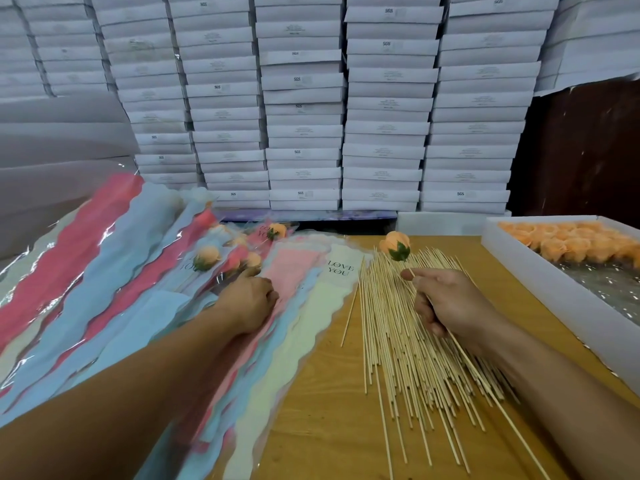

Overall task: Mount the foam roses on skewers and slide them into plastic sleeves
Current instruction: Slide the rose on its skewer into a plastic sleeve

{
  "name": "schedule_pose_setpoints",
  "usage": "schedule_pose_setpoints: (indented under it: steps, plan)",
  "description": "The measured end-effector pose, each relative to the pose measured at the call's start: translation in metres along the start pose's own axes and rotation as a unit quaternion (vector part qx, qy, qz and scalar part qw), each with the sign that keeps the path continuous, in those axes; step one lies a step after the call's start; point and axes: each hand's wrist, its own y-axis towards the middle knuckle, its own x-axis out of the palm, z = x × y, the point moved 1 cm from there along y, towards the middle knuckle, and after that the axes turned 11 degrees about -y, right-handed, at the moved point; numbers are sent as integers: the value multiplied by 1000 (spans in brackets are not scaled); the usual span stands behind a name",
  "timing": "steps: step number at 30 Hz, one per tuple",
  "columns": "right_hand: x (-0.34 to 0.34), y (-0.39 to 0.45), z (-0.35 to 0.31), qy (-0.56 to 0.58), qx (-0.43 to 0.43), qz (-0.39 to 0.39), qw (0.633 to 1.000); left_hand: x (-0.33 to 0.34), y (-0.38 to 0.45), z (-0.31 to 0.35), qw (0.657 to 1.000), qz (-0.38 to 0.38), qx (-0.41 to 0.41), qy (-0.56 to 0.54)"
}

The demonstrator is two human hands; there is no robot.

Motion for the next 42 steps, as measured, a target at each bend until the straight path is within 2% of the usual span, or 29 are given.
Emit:
schedule_pose_setpoints:
  steps: [4, 18, 29, 37, 42]
  plan:
    - [0, 1, 1, -3, -1, 0, 1000, -3, -2, 5, 999, 17, -33, -2]
    - [1, 0, 0, -12, 7, -4, 1000, -23, 0, 6, 994, 21, -64, -88]
    - [1, -3, -3, -7, 12, -13, 1000, -35, 7, 4, 952, 79, -146, -259]
    - [2, -2, -2, -4, 13, -14, 1000, -35, 7, 4, 944, 95, -184, -258]
    - [2, -2, -2, -4, 13, -18, 1000, -30, 6, 12, 975, 37, -159, -154]
